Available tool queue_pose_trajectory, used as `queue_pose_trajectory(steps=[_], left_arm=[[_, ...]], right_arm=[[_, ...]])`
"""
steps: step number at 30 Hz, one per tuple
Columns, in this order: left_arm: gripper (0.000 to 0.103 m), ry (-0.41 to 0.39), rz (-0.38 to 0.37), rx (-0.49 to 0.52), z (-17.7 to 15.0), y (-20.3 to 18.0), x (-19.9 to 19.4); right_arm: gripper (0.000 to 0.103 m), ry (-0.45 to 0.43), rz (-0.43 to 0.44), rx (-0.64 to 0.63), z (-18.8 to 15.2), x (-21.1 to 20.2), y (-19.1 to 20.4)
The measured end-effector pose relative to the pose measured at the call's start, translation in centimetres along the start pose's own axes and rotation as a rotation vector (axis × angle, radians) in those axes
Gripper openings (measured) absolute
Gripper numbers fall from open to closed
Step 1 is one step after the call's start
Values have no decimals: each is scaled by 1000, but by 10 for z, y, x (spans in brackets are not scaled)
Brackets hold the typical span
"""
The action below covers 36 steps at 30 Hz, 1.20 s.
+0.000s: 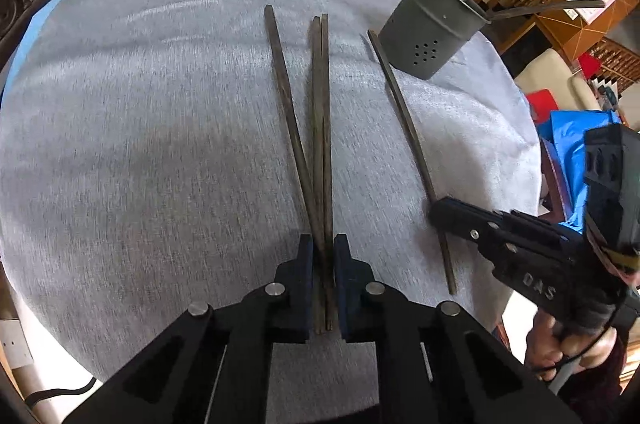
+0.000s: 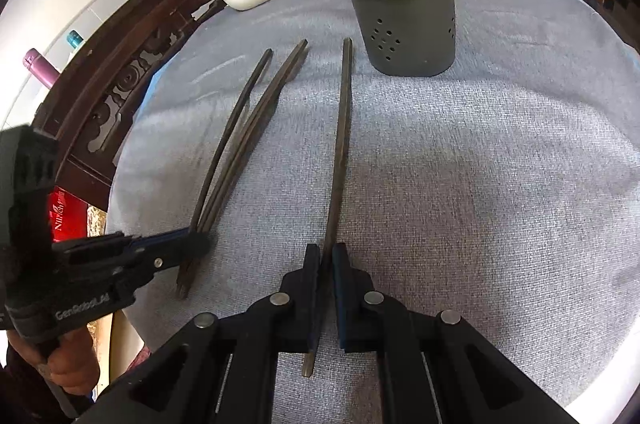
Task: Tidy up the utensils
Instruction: 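Close the right tool on a single dark chopstick while the left tool grasps a chopstick pair, then lift the chopsticks with both tools toward the grey holder cup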
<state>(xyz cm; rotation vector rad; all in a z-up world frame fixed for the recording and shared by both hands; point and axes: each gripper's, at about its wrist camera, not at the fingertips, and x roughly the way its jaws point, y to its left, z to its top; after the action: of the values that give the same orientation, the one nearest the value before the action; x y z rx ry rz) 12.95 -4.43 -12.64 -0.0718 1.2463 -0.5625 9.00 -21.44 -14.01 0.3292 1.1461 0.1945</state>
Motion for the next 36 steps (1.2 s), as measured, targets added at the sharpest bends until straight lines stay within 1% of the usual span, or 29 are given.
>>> queue_pose_trajectory(steps=[4,7,10,11,12,13,14,15,16,18,20,24,26,29,33,35,36], left_arm=[[10,13,-37,0,-17,3,-8],[10,22,-60,11,-22,1,-7],[10,30,-83,18,-24,3,-11],[11,28,-92,22,-23,3,-12],[15,24,-96,29,-21,3,-15],[24,20,-100,34,-20,5,-19],[31,5,-105,40,-19,6,-25],[42,-6,-109,42,-18,7,-29],[44,-25,-114,44,-16,9,-34],[44,-37,-103,41,-9,13,-38],[44,-42,-78,22,2,22,-38],[43,-21,3,-18,31,32,-26],[43,-10,4,-35,44,36,-23],[43,0,9,-52,68,34,-16],[43,14,27,-91,95,36,-6],[39,25,27,-113,107,40,-1],[34,34,25,-127,112,42,1]], right_arm=[[9,23,28,20,-3,-1,0],[9,34,61,36,-9,-2,1],[9,48,65,43,-11,-3,1],[10,59,73,55,-10,-3,-1],[10,75,82,70,-8,-2,-3],[11,84,88,81,-5,-2,-5],[11,83,96,96,-1,-4,-7],[11,70,105,107,3,-7,-9],[11,56,110,112,7,-9,-10],[12,21,100,115,20,-11,-8],[12,0,62,107,33,-9,-4],[12,-39,-14,87,60,2,7],[12,-46,-28,89,72,9,11],[12,-44,-73,87,83,21,13],[12,-19,-72,128,93,38,3],[12,-13,-61,138,95,43,1],[13,-8,-66,140,97,46,1]])
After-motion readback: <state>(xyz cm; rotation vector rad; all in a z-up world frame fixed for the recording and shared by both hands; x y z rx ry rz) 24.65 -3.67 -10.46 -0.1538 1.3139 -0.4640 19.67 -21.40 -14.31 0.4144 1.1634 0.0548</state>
